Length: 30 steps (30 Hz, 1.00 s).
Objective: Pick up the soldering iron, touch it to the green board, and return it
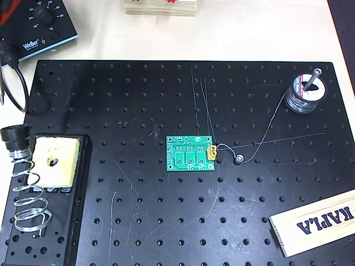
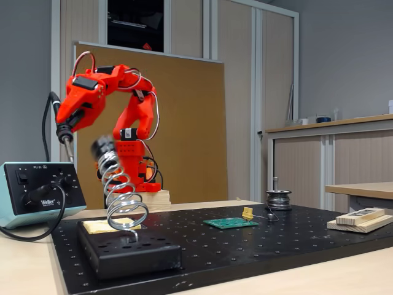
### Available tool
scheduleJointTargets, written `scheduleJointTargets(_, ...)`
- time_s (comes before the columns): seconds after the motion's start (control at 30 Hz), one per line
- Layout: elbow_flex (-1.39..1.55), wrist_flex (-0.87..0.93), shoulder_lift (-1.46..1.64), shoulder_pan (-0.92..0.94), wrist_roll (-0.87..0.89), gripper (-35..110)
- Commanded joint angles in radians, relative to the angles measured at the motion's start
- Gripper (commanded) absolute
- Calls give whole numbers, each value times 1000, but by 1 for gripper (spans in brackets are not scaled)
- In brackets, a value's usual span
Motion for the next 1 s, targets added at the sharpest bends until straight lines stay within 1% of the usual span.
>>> scheduleJointTargets(0.0,15,61,121,40,-14,0)
scheduleJointTargets(0.1,17,149,210,41,5,0)
scheduleJointTargets(0.2,9,252,278,-12,51,0)
scheduleJointTargets(0.3,-12,374,310,-109,137,0)
scheduleJointTargets(0.4,-14,443,314,-236,229,0)
scheduleJointTargets(0.53,-20,442,235,-419,348,0)
scheduleJointTargets(0.67,-34,399,132,-560,431,0)
scheduleJointTargets(0.87,-69,351,-17,-703,549,0)
scheduleJointTargets(0.97,-75,298,-97,-753,603,0)
